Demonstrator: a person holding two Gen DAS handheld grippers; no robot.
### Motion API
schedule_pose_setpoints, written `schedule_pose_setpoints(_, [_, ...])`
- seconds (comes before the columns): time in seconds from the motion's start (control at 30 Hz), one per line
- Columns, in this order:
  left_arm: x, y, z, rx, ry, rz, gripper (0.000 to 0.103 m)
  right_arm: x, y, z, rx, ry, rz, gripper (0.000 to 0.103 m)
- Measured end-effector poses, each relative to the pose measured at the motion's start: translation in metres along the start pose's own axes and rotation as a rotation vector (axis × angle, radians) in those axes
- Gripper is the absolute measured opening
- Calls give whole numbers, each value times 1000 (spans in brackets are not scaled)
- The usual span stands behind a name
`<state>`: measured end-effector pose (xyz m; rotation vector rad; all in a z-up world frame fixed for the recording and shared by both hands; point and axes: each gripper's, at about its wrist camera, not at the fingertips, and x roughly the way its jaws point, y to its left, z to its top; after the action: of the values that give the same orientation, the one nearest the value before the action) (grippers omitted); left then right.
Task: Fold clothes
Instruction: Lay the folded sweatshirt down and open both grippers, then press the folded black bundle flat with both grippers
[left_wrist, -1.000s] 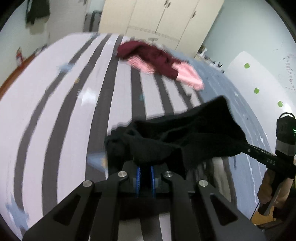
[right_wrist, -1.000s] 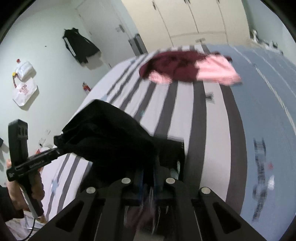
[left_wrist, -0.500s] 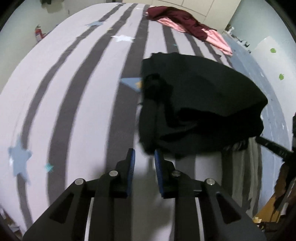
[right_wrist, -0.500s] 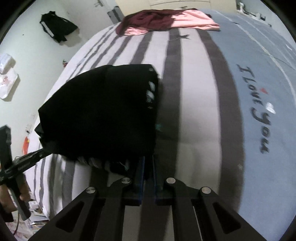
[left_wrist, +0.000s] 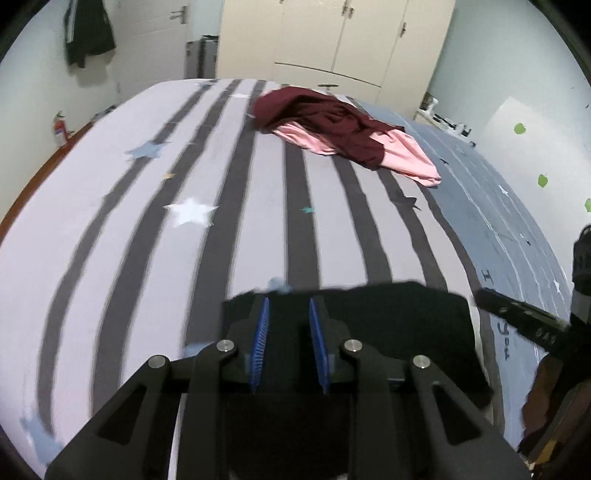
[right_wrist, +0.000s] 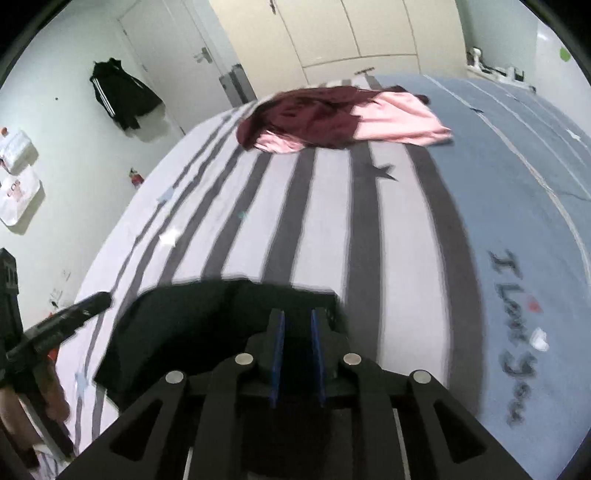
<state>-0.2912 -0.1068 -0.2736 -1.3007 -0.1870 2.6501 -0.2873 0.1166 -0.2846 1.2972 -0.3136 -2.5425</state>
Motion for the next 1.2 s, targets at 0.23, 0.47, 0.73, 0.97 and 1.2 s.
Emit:
schedule_pose_setpoints(0.23, [38,-13,-17,78,33,91,20,54,35,4,-46,1,-11,15])
schedule_pose_setpoints(0.47, [30,8,-29,74,19,73,20,62,31,-28,-107,12,-43,12])
schedule_pose_setpoints(0.73, [28,36,-28,37,34,80,20,45,-3,-35,-48,36,-108,1])
schedule_pose_setpoints(0.97, [11,64,-15,-82,-2,176,20,27,-25,-30,5,38,-207,7])
schedule_pose_setpoints(1.2, [18,32,6,-27,-24,-1,20,19,6,17,-5,-54,-85,7])
